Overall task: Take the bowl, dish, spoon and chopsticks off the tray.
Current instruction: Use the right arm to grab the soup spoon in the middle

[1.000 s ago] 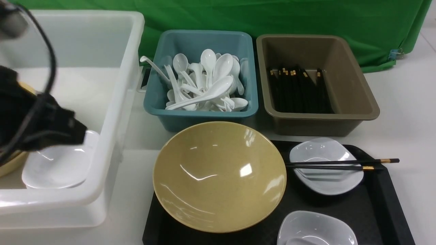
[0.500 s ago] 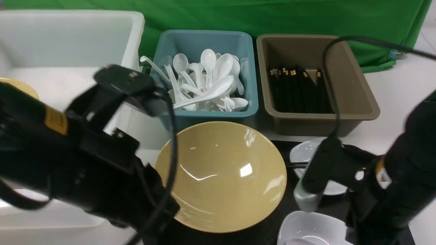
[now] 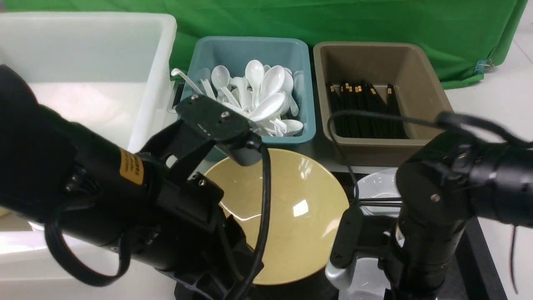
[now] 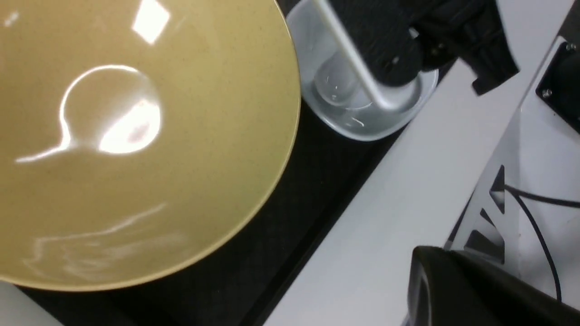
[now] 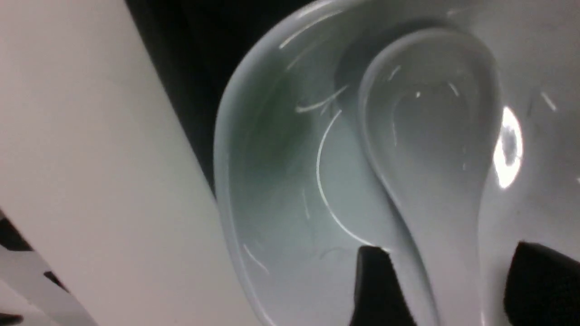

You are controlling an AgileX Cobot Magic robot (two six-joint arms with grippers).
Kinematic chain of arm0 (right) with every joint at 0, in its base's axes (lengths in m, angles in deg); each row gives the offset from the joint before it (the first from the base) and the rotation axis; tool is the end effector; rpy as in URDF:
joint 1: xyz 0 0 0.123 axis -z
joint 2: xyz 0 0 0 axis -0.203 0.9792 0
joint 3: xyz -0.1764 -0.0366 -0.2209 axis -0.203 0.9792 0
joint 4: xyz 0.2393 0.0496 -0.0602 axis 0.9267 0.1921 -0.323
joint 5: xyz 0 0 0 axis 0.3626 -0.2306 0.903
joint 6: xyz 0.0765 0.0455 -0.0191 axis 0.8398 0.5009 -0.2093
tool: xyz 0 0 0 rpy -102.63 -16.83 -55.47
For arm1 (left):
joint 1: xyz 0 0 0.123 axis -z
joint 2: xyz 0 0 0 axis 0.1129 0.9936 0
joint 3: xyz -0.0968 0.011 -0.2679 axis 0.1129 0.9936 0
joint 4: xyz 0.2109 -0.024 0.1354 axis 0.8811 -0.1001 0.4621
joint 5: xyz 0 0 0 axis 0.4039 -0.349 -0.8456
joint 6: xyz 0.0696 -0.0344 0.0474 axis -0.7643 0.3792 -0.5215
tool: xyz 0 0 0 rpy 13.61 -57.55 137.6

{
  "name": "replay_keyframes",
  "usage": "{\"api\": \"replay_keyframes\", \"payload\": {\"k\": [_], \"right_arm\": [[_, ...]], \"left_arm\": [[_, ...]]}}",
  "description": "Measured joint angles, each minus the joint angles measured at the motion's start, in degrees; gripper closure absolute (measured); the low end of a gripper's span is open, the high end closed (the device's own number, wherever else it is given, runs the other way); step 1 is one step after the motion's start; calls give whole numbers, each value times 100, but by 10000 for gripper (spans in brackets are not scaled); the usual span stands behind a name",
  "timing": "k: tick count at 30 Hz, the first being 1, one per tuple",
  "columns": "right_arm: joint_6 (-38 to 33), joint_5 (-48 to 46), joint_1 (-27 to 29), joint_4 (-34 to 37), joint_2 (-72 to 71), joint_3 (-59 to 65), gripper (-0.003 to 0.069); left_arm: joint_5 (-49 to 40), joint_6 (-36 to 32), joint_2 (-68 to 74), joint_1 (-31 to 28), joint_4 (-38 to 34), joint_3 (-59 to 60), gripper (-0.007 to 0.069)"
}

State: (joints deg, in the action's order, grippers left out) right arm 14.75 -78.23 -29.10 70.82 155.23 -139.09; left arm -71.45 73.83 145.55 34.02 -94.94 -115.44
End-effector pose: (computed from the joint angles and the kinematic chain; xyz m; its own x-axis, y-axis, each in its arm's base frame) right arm 0.2159 0.1833 0.1825 -0.3926 -0.9172 0.0679 -0.9192 0.3938 0.0040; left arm 0.1574 -0.1714 0.3395 -0.5954 0.5424 -0.5927 0.7716 0.5917 -0.2336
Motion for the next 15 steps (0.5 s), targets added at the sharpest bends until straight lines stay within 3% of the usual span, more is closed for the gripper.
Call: {"api": "replay_keyframes", "payload": {"k": [6,8,11,15], "right_arm": [[4,254,0,-189,257,191,294],[4,255,0,-209,261,214,348],[4,154,0,-222,248,214,511],[27,-122,0,-227,0,214,503]], "left_arm": [[65,-6,0,0,0,0,626],[65,-12,0,0,0,0,626],[86,-12,0,0,-12,2,626],[115,-12,0,0,-12,2,626]]}}
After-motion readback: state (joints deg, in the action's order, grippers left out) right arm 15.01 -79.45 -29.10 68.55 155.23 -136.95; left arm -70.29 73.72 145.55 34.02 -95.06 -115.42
